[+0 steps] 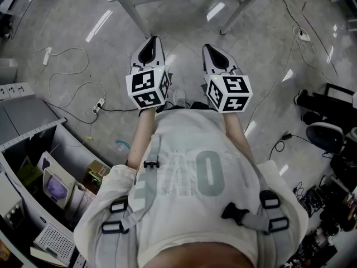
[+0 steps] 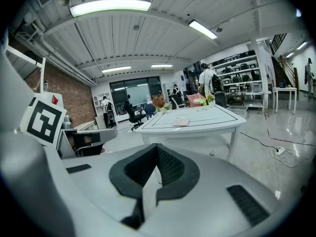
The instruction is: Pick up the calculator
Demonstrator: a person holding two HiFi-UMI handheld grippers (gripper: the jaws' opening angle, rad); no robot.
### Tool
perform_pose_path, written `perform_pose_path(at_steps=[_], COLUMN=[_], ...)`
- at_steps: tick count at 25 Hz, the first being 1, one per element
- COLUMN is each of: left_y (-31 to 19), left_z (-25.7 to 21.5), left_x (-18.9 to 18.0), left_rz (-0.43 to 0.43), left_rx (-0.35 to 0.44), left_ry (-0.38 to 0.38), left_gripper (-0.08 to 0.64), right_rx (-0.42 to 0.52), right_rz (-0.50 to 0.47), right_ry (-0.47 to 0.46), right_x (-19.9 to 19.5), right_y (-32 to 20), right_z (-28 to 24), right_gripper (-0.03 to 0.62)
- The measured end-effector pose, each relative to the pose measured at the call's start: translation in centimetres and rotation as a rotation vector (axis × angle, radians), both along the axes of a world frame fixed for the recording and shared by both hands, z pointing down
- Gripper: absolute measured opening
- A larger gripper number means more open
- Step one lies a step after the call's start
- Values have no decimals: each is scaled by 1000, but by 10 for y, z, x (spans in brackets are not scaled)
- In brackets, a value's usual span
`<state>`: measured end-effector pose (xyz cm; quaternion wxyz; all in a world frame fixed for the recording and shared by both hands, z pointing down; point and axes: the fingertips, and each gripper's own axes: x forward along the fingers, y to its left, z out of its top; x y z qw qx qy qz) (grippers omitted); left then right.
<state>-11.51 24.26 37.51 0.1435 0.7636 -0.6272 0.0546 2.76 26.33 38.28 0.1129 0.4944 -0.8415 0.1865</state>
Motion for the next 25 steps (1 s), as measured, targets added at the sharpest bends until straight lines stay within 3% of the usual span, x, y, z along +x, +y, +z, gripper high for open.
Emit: perform_pose_path(at_steps=[14,18,25], left_y=[-23,-45,-110], left_z=[8,10,-9], left_x=[-10,-11,-12], left_rz=[18,24,13], left_rx=[6,10,88], left_ry=[-30,-54,-110], left_gripper=[23,23,25], right_rx=[12,102,170], right_rz=[51,57,56], right_ry=[18,150,168], right_x=[6,15,25], right_y=[-22,-51,-129], right_z=[10,7,-2], right_gripper=[5,5,5])
